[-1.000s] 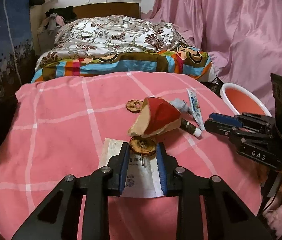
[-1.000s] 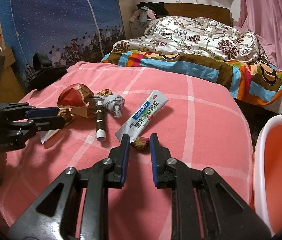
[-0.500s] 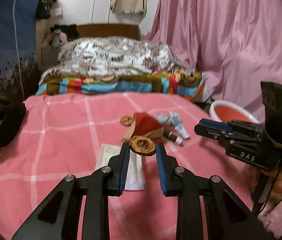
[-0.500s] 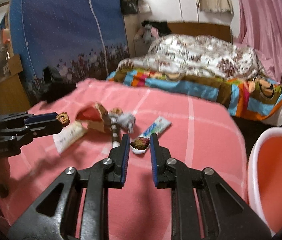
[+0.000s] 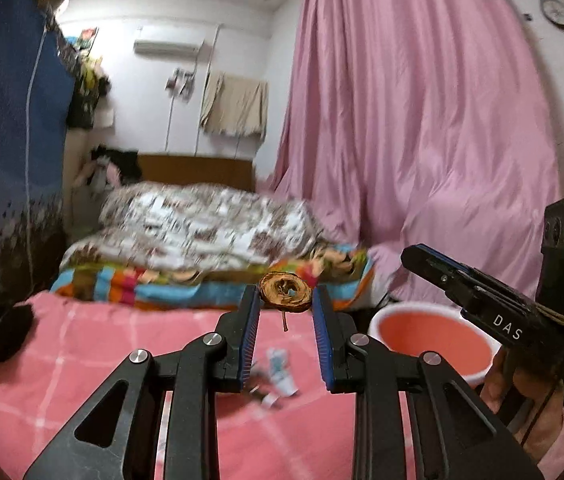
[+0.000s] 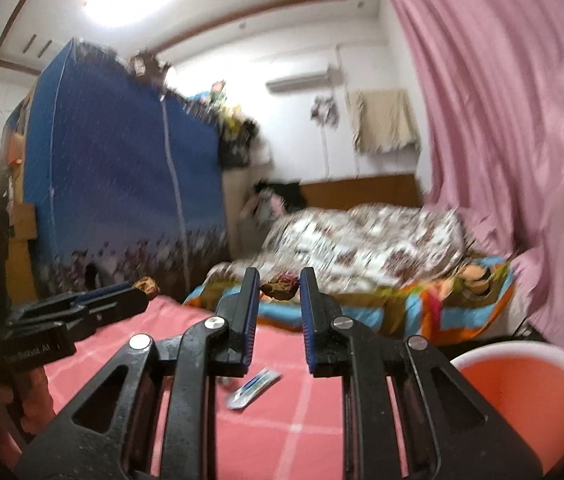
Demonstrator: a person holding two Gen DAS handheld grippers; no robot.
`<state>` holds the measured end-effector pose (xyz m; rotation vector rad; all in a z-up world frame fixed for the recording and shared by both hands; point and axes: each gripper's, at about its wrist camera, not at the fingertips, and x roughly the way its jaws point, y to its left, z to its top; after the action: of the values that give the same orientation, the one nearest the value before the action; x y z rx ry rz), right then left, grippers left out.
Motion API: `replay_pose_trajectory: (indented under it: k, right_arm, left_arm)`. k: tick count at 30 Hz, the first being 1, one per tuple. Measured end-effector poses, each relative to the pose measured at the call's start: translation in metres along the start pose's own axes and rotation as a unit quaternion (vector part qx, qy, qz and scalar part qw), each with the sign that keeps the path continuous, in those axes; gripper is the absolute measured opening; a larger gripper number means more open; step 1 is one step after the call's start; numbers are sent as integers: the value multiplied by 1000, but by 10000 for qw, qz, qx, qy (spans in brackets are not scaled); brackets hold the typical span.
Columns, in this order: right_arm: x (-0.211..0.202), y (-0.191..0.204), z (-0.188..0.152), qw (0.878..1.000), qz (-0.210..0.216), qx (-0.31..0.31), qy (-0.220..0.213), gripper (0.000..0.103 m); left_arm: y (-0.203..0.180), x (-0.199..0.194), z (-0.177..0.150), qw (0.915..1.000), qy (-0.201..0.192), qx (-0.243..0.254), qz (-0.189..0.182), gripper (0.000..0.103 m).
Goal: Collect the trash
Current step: 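Carry both held brown pieces over the orange bucket with both tools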
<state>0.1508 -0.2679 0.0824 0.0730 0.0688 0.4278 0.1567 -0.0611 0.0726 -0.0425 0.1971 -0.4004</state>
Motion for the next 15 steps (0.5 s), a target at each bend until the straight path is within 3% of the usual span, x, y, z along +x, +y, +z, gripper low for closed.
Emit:
replay_pose_trajectory:
  k: [4,8,15]
  right_arm:
    - [-26,-17,11,9984,-383,-20,-410,27]
    - [-43,-31,15,9954,-775,-105,-554,27]
    - [-64,-66,10,9893,-1383,25,-465,27]
  left_arm:
    - [-26,5,13,9990,-323,204,-227,23]
    - [-56,13,22,9961,-542,497,-477,23]
    - [-96,46,23,9924,-455,622,-962,23]
